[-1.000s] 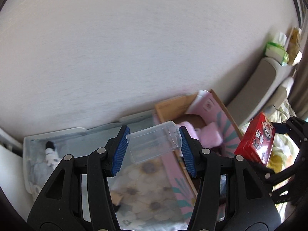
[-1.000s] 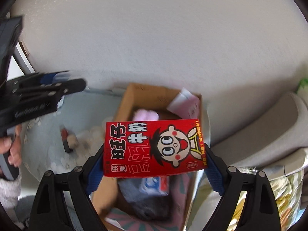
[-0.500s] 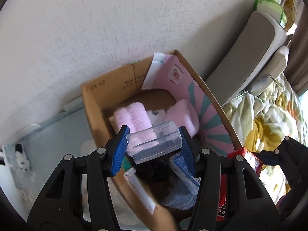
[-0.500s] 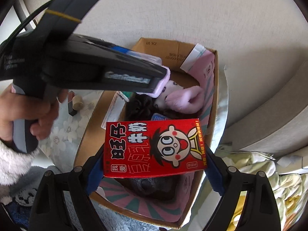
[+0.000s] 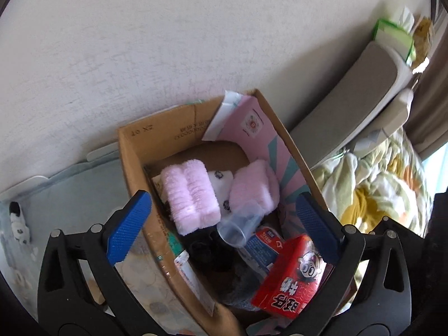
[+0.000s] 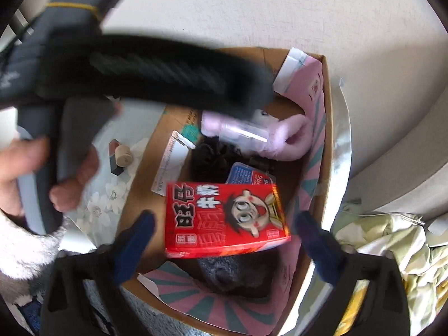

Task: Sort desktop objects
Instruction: 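Carry red milk box and clear cup into the box and release both, then grasp the panda sock with left gripper while right gripper grasps cream jar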

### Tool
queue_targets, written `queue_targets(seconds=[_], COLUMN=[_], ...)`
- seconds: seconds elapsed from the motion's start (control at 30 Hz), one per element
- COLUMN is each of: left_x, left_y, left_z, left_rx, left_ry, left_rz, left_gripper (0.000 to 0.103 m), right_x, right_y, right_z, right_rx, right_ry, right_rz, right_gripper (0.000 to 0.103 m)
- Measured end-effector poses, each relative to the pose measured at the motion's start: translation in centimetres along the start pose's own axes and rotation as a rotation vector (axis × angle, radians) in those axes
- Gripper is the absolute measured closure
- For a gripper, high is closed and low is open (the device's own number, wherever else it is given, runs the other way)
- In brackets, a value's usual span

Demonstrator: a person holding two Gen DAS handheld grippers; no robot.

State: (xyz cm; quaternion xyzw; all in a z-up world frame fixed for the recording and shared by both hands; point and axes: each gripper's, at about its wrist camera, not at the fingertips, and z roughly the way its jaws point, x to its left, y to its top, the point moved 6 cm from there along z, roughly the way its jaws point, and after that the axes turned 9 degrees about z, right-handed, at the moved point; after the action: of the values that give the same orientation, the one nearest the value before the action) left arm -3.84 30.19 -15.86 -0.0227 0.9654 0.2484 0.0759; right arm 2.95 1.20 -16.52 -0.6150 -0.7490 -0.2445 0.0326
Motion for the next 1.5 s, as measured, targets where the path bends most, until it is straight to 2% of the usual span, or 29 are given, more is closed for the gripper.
queue_targets(seconds=[0.2, 0.4, 0.57, 0.67, 0.77, 0.87, 1.0, 1.13, 1.3, 1.4, 1.5], left_x=[3.3, 6.4, 7.6, 8.3, 9.4, 10.9, 13.8, 17.4, 21.2, 23.1, 24.8], left_y=[-0.7, -2.0, -2.8, -3.4, -4.2, -5.1, -6.6, -8.2, -10.1, -11.5, -13.2], left_z=[-2.2, -5.2, -7.2, -8.5, -10.0, -11.6, -14.0, -16.9, -19.4, -20.1, -20.1], left_rx=[-0.018, -0.058, -0.079, -0.092, -0.105, -0.123, -0.126, -0.157, -0.167, -0.159, -0.151], left_ry=[0.054, 0.066, 0.072, 0.088, 0.118, 0.161, 0.255, 0.316, 0.384, 0.392, 0.380], left_rz=[-0.050, -0.116, -0.135, -0.133, -0.135, -0.148, -0.175, -0.234, -0.285, -0.318, -0.357], left_gripper=[0.000, 0.000, 0.000, 0.000, 0.000, 0.000, 0.000, 0.000, 0.000, 0.000, 0.000], right_x=[-0.7, -0.9, -0.1, 0.9, 2.1, 3.6, 6.4, 9.8, 13.4, 15.6, 17.6], right_y=[-0.2, 0.9, 1.2, 1.4, 1.7, 2.2, 2.6, 3.1, 3.9, 4.1, 3.8], right_z=[-1.1, -4.9, -5.7, -6.0, -6.4, -6.8, -6.7, -7.8, -7.3, -6.3, -4.8], right_rx=[-0.062, -0.163, -0.188, -0.199, -0.215, -0.261, -0.205, -0.268, -0.253, -0.233, -0.208], right_ry=[-0.048, -0.062, -0.097, -0.068, -0.020, -0.028, -0.076, -0.111, -0.064, -0.029, -0.033], right_rz=[0.007, 0.067, 0.072, 0.082, 0.105, 0.093, 0.015, -0.094, -0.146, -0.176, -0.216], right_gripper=[0.000, 0.000, 0.000, 0.000, 0.000, 0.000, 0.000, 0.000, 0.000, 0.000, 0.000])
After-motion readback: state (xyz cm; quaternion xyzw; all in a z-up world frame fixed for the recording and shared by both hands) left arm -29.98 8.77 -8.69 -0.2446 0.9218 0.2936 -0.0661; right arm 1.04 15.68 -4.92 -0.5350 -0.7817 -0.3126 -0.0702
